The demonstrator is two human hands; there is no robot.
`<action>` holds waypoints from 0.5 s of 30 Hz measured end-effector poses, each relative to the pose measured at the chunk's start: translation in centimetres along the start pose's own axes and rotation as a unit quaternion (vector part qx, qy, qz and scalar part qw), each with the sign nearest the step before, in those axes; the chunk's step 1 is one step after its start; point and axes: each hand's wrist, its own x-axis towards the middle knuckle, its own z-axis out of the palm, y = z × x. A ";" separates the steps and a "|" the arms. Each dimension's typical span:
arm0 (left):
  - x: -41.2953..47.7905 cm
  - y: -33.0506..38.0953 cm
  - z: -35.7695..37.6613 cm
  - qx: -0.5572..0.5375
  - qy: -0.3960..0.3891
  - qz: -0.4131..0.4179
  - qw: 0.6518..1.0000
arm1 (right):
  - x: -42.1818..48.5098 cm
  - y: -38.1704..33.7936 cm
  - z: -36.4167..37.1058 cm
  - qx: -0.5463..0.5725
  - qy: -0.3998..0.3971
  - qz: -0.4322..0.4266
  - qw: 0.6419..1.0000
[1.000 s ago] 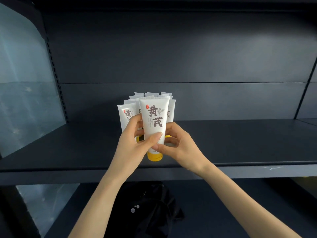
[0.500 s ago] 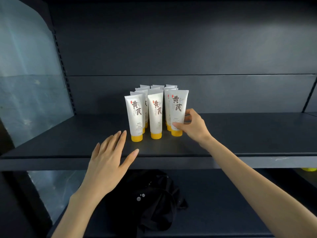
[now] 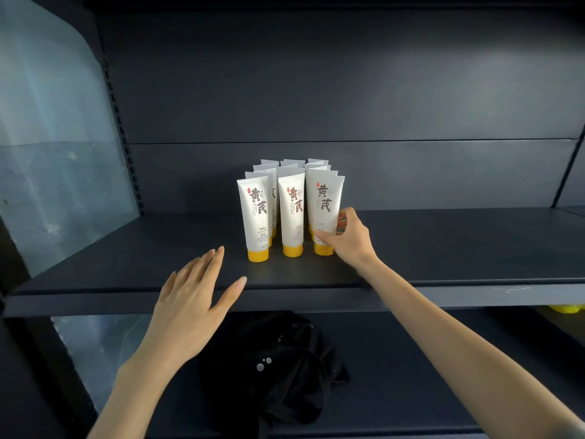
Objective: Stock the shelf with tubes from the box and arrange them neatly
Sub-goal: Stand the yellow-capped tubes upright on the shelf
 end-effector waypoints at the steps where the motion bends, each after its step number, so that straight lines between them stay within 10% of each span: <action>1: -0.1 0.0 0.0 0.002 0.000 0.002 1.000 | 0.0 0.0 0.0 -0.002 0.001 0.003 1.000; 15: -1.2 -1.0 -0.5 -0.010 -0.018 0.030 0.999 | -1.8 -0.2 -1.4 -0.033 0.052 0.017 0.998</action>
